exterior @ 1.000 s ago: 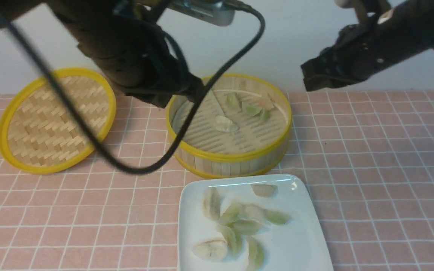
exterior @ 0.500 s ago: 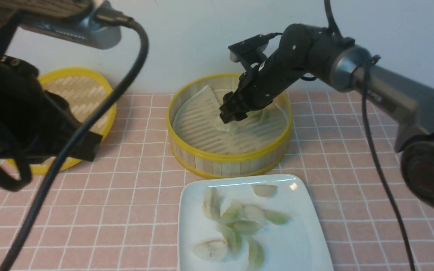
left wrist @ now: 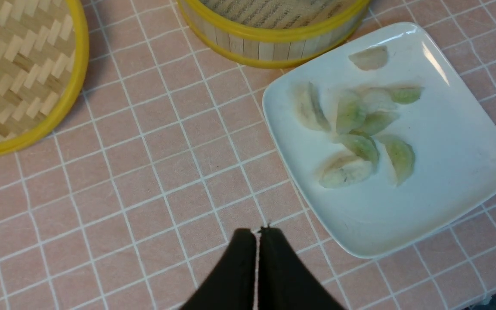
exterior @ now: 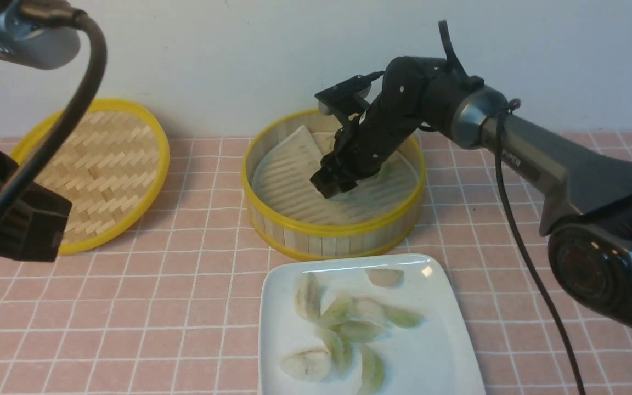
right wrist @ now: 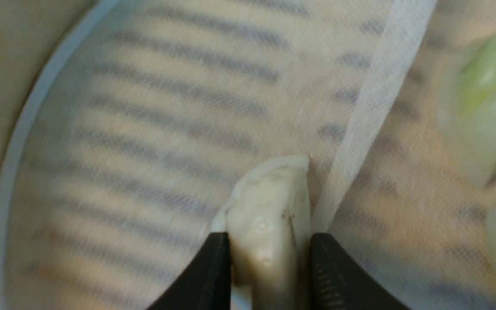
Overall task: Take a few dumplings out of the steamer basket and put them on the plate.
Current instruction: Use the right arm to grab a dumpling from inside the steamer
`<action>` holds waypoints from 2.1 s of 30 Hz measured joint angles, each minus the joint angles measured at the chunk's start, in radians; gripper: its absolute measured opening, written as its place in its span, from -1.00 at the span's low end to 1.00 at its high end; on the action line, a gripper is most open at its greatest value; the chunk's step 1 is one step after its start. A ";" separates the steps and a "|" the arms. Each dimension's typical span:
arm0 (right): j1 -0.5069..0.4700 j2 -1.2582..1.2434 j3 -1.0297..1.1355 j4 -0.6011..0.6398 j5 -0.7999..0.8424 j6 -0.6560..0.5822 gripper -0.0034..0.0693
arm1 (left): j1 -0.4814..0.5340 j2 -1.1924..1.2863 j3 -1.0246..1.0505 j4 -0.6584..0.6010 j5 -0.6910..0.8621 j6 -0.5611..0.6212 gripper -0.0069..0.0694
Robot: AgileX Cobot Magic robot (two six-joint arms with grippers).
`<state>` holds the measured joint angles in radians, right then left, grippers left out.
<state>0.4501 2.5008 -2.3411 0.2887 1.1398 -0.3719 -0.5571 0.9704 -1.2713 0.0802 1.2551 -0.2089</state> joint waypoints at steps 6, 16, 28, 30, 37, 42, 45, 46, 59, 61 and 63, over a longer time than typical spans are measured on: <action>0.000 -0.119 -0.029 -0.079 0.099 0.051 -0.32 | 0.000 -0.001 0.001 0.002 -0.018 0.000 -0.83; 0.000 -0.114 -0.033 0.035 0.113 0.074 -0.32 | 0.000 -0.001 0.002 0.002 -0.057 0.000 -0.83; 0.002 -0.121 0.047 0.055 0.112 0.186 -0.32 | 0.000 -0.001 0.002 0.022 -0.056 0.002 -0.83; 0.002 -0.121 0.047 0.055 0.112 0.186 -0.32 | 0.000 -0.001 0.002 0.039 -0.056 0.003 -0.83; 0.002 -0.086 0.047 0.059 0.112 0.192 -0.28 | 0.000 -0.001 0.002 0.047 -0.056 0.004 -0.83; 0.005 -0.054 0.050 0.071 0.111 0.220 -0.09 | 0.000 -0.001 0.002 0.048 -0.056 0.006 -0.83; 0.010 -0.047 0.056 0.072 0.111 0.240 0.05 | 0.000 -0.001 0.002 0.048 -0.056 0.009 -0.83; 0.012 -0.047 0.056 0.072 0.111 0.242 0.09 | 0.000 -0.001 0.002 0.048 -0.055 0.009 -0.83; 0.021 -0.047 0.056 -0.040 0.108 0.177 0.16 | 0.000 -0.001 0.002 0.049 -0.053 0.020 -0.83; 0.021 -0.047 0.056 -0.022 0.108 0.163 0.16 | 0.000 -0.001 0.002 0.050 -0.053 0.021 -0.83; 0.021 -0.044 0.056 -0.006 0.108 0.153 0.16 | 0.000 -0.001 0.002 0.050 -0.053 0.023 -0.83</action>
<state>0.4713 2.4568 -2.2847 0.2822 1.2476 -0.2185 -0.5571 0.9693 -1.2694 0.1303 1.2018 -0.1855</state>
